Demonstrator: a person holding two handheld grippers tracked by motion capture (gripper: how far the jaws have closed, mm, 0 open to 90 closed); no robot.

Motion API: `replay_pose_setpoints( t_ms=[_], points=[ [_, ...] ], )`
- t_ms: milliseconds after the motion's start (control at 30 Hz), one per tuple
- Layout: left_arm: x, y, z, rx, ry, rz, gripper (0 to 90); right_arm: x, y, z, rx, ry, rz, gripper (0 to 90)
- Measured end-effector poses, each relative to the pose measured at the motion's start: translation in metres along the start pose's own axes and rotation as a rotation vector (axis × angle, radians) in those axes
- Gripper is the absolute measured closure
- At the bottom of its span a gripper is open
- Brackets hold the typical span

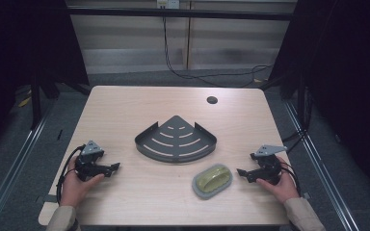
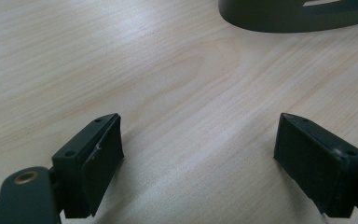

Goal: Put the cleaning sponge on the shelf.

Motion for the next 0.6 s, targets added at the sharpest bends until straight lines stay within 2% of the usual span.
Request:
replay_pose_setpoints(
  t_ms=[133,200,233,267,300,367,433,467,600],
  points=[
    [0.000,0.000,0.000,0.000,0.000,0.001,14.8,0.000,0.000,-0.002,0.020,0.004,0.006,10.8],
    [0.000,0.000,0.000,0.000,0.000,0.001,14.7,0.001,-0.001,-0.004,0.064,0.022,0.016,11.0],
    [0.000,0.000,0.000,0.000,0.000,0.001,14.7,0.002,-0.002,-0.005,0.085,0.017,0.007,11.9],
    [0.000,0.000,0.000,0.000,0.000,0.002,14.7,0.003,-0.003,-0.006,0.118,-0.005,-0.005,11.5],
    [0.000,0.000,0.000,0.000,0.000,0.002,14.7,0.003,-0.003,-0.006,0.118,-0.005,-0.005,11.5],
    [0.000,0.000,0.000,0.000,0.000,0.002,14.7,0.004,-0.006,-0.006,0.177,-0.036,-0.024,12.7],
    [0.000,0.000,0.000,0.000,0.000,0.002,14.6,0.006,-0.009,-0.008,0.213,-0.035,-0.056,14.2],
    [0.000,0.000,0.000,-0.001,0.000,0.001,14.6,0.008,-0.012,-0.013,0.242,-0.077,-0.084,21.3],
    [0.000,0.000,0.000,0.000,0.000,0.002,14.6,0.014,-0.021,-0.023,0.276,-0.109,-0.112,24.0]
  ],
)
Point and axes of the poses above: each handheld gripper's, and its own axes: y roughly forward along the jaws, z roughly out of its underside, x roughly to its left, the point moved 5 cm from there along y, roughly forward along the jaws, and after that the axes turned 11 degrees about x, right-handed, at the moved point
